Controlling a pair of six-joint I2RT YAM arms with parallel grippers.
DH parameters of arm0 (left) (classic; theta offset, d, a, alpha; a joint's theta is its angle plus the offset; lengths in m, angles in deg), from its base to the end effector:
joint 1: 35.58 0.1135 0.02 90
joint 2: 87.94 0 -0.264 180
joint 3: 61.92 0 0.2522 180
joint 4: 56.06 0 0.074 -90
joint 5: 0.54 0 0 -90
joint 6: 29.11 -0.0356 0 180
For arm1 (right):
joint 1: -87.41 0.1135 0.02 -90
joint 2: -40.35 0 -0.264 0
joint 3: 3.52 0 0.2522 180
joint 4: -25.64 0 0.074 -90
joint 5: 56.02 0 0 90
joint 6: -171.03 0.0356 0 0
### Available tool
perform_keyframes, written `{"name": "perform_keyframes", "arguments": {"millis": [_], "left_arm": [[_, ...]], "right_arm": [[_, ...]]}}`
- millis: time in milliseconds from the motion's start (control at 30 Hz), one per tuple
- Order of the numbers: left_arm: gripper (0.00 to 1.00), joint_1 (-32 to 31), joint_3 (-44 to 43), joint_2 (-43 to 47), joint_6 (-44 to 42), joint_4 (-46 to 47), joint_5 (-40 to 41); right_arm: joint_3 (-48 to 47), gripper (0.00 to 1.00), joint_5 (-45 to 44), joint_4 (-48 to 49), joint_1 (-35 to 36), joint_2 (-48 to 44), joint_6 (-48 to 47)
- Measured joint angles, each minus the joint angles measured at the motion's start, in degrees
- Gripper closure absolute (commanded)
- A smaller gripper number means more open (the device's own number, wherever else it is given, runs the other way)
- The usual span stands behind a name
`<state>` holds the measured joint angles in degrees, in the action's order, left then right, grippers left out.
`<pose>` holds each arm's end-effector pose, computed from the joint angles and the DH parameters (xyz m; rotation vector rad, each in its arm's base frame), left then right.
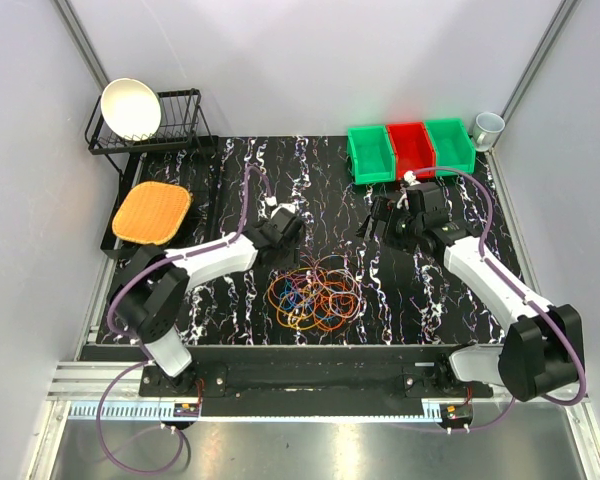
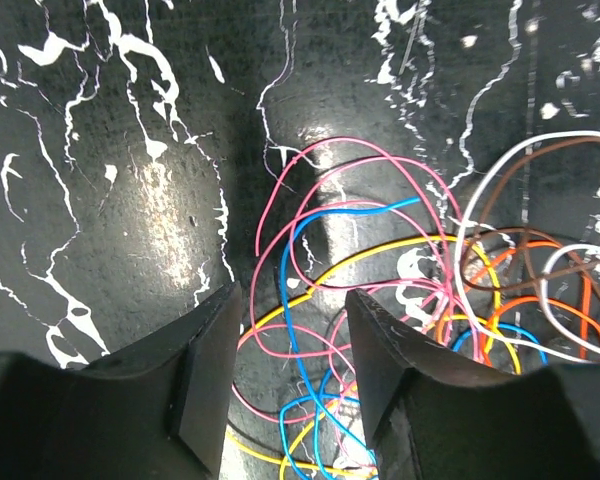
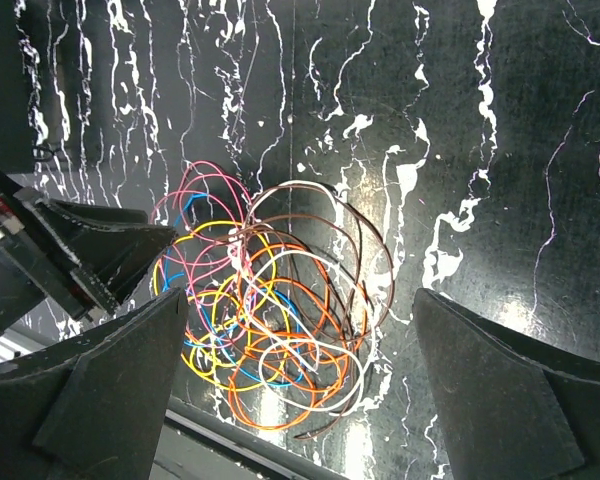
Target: Untangle the cables
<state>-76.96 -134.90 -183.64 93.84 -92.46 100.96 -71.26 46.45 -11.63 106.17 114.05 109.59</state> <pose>0.2559 -0.2160 0.1853 0.1183 2.5836 -0.2239 0.2589 0.0960 0.2662 0.0919 2.3974 0.6557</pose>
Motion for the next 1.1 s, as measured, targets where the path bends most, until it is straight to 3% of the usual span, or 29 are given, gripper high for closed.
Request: {"name": "perform_keyframes", "arguments": {"millis": [133,400,533,633,867,1100], "left_arm": [[0.5,0.04,0.0,-1.66,0.74,-0.04,-0.46],[0.63,0.04,0.0,-3.8,2.14,-0.07,-0.81],[0.79,0.04,-0.46,-4.87,2.84,-0.09,-0.74],[1.0,0.04,-1.4,-5.73,3.48,-0.22,-0.79],[1.0,-0.55,-3.91,-6.67,3.8,-3.5,0.35],[1.0,-1.22,-10.01,-3.8,3.08,-12.72,2.54]], "right_arm": [[0.0,0.0,-0.02,-0.37,0.0,0.09,-0.59],[0.22,0.0,-0.02,-0.37,0.0,-0.76,-1.29],[0.83,0.0,-0.02,-0.42,0.0,-1.38,-1.7],[0.96,0.0,-0.02,-0.42,0.0,-1.42,-2.1],[0.96,0.0,-0.02,-0.42,0.0,-1.44,-2.67],[0.96,0.0,0.24,-0.48,0.0,-1.79,-2.54]]}}
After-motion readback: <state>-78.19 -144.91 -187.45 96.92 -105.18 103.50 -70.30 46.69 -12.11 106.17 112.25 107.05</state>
